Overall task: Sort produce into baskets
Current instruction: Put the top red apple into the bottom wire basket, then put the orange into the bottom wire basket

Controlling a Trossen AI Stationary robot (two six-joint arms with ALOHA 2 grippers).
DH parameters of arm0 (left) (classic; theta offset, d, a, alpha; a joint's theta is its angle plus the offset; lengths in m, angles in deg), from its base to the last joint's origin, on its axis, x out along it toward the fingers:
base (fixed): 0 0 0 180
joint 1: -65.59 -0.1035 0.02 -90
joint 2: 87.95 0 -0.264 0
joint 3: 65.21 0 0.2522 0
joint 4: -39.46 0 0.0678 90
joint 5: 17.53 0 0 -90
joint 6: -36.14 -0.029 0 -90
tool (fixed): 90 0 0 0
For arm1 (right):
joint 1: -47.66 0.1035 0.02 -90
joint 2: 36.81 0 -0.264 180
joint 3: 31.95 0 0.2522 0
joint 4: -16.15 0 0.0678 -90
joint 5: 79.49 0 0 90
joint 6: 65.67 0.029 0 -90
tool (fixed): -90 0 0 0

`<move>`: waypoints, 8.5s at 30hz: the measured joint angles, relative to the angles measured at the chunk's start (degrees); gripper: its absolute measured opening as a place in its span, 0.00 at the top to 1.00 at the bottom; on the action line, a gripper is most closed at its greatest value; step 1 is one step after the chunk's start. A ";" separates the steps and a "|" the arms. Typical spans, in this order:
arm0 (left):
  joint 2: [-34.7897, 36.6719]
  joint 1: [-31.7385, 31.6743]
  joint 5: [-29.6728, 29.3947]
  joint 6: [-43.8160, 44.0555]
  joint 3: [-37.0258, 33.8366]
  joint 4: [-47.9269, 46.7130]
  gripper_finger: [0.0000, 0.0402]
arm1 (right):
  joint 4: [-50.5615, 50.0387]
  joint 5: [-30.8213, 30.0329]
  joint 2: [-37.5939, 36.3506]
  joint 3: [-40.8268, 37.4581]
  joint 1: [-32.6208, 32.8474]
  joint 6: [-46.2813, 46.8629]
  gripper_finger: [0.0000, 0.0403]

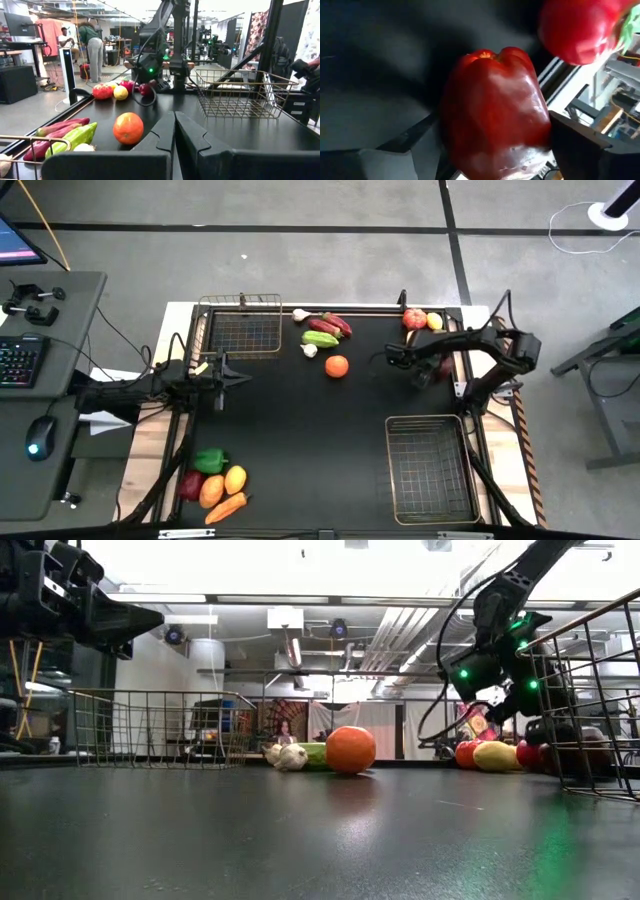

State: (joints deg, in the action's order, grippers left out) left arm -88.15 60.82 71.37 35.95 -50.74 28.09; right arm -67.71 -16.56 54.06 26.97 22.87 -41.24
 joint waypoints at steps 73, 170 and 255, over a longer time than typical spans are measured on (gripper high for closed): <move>0.01 0.00 0.00 0.00 0.00 0.01 1.00 | 5.52 26.08 -14.12 24.33 62.07 55.41 0.11; 0.02 0.00 -0.02 0.02 0.00 0.02 1.00 | 44.01 12.78 14.08 25.25 14.37 26.23 0.01; 0.01 0.00 -0.20 0.00 0.00 0.00 1.00 | 27.78 -7.89 19.60 43.99 14.20 6.74 0.01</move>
State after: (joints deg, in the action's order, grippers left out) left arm -88.14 60.81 71.17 35.95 -50.74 28.09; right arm -39.94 -24.45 73.66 70.96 37.06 -34.50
